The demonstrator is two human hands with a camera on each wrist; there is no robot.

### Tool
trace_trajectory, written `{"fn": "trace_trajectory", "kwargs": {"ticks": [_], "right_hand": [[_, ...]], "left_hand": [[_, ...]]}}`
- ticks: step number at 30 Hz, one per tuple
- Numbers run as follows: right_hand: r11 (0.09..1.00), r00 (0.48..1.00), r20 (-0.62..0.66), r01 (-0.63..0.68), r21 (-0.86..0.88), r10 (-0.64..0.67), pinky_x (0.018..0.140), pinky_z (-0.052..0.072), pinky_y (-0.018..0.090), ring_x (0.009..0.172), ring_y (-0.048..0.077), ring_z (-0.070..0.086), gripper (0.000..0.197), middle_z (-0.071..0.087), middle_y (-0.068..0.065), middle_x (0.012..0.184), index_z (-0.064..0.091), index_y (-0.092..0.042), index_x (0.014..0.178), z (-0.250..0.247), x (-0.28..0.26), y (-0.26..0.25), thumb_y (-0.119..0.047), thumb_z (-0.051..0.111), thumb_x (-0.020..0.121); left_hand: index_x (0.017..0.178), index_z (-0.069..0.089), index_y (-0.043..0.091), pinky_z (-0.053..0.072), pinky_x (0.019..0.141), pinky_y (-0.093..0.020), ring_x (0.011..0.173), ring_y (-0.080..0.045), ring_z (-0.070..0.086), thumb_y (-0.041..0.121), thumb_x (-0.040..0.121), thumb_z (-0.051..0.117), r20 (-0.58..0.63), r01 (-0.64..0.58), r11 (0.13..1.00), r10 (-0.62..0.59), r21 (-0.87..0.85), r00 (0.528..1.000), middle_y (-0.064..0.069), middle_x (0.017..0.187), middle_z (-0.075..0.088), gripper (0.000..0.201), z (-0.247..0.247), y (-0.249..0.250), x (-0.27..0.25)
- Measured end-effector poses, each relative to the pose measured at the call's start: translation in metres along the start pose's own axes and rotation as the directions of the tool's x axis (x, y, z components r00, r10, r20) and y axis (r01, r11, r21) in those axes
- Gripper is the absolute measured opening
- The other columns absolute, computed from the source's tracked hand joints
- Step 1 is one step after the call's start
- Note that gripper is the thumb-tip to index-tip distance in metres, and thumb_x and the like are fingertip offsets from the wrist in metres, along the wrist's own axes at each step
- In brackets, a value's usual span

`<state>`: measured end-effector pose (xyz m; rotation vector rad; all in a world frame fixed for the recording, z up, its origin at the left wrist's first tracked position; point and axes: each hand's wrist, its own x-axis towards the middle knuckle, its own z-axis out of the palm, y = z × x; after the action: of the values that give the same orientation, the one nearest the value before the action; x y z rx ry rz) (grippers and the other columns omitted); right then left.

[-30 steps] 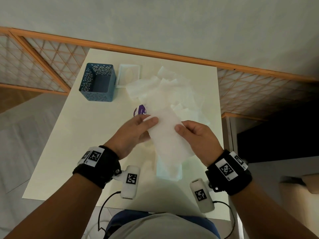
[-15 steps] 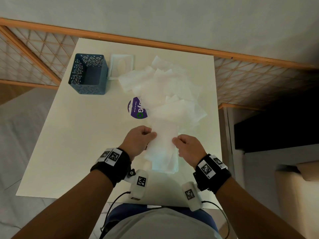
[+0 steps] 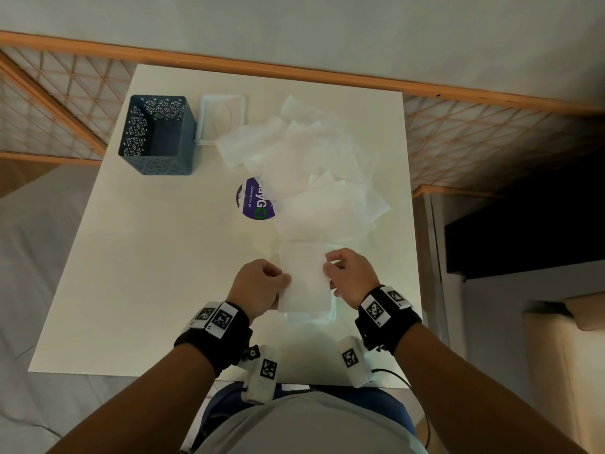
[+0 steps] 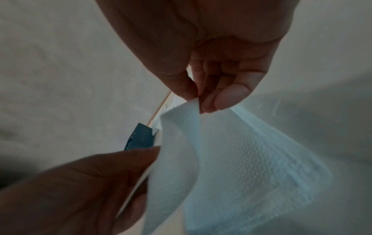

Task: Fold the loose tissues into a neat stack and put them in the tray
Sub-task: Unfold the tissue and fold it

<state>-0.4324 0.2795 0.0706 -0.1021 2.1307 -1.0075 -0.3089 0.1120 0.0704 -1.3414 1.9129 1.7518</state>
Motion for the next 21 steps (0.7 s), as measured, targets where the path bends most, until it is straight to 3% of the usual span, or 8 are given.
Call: {"fn": "trace_trajectory", "kwargs": {"ticks": [3,6,10,15,18,21], "right_hand": [[0.99,0.999,-0.032,0.001,-0.14,-0.005,0.077,0.057,0.036,0.082,0.022,0.07,0.007,0.07,-0.001,0.093,0.061,-0.027,0.101,0.006,0.011,0.008,-0.026,0.064,0.095],[0.976,0.998,-0.052,-0.037,-0.217,0.026,0.066,0.049,0.027,0.08,0.016,0.067,0.007,0.068,-0.006,0.09,0.061,-0.026,0.098,0.01,0.015,0.016,-0.029,0.065,0.094],[0.962,0.995,-0.067,-0.082,-0.259,0.067,0.06,0.042,0.024,0.079,0.012,0.062,0.009,0.065,-0.007,0.089,0.061,-0.023,0.099,0.012,0.015,0.025,-0.029,0.065,0.093],[0.965,0.995,-0.067,-0.083,-0.249,0.069,0.062,0.041,0.023,0.08,0.011,0.061,0.017,0.066,-0.006,0.094,0.06,-0.024,0.098,0.005,0.012,0.027,-0.038,0.067,0.093],[0.962,0.998,-0.047,-0.043,-0.268,0.032,0.067,0.045,0.027,0.084,0.015,0.063,0.02,0.067,-0.006,0.092,0.06,-0.023,0.094,-0.003,0.005,0.024,-0.043,0.064,0.096],[0.967,0.999,0.006,-0.033,-0.251,0.036,0.075,0.055,0.036,0.083,0.022,0.067,0.03,0.071,-0.001,0.09,0.063,-0.02,0.093,-0.012,-0.005,0.021,-0.05,0.06,0.096]], "left_hand": [[0.096,0.065,0.0,0.065,0.069,-0.042,0.063,-0.027,0.068,0.016,0.088,0.079,-0.015,0.02,0.999,-0.02,0.034,1.0,-0.012,0.076,0.072,0.023,0.005,-0.003,0.0],[0.094,0.066,0.006,0.057,0.061,-0.034,0.068,-0.024,0.076,0.019,0.091,0.077,-0.02,0.015,0.994,-0.012,0.112,1.0,-0.006,0.079,0.075,0.018,0.008,-0.006,0.0],[0.09,0.066,0.014,0.062,0.077,-0.047,0.08,-0.027,0.075,0.024,0.088,0.076,-0.026,-0.009,0.978,0.014,0.207,1.0,-0.003,0.079,0.075,0.014,0.008,-0.011,0.005],[0.085,0.067,0.016,0.062,0.079,-0.048,0.077,-0.026,0.074,0.025,0.09,0.075,-0.04,-0.039,0.98,0.047,0.193,0.998,0.0,0.072,0.074,0.013,0.008,-0.01,0.003],[0.086,0.067,0.016,0.06,0.077,-0.044,0.073,-0.025,0.072,0.027,0.093,0.073,-0.056,-0.042,0.986,0.052,0.162,0.997,0.0,0.071,0.074,0.015,0.005,-0.004,-0.003],[0.089,0.065,0.014,0.052,0.067,-0.035,0.065,-0.019,0.061,0.028,0.097,0.07,-0.026,-0.082,0.983,0.088,0.162,0.996,-0.001,0.077,0.07,0.017,0.003,0.006,-0.012]]}}
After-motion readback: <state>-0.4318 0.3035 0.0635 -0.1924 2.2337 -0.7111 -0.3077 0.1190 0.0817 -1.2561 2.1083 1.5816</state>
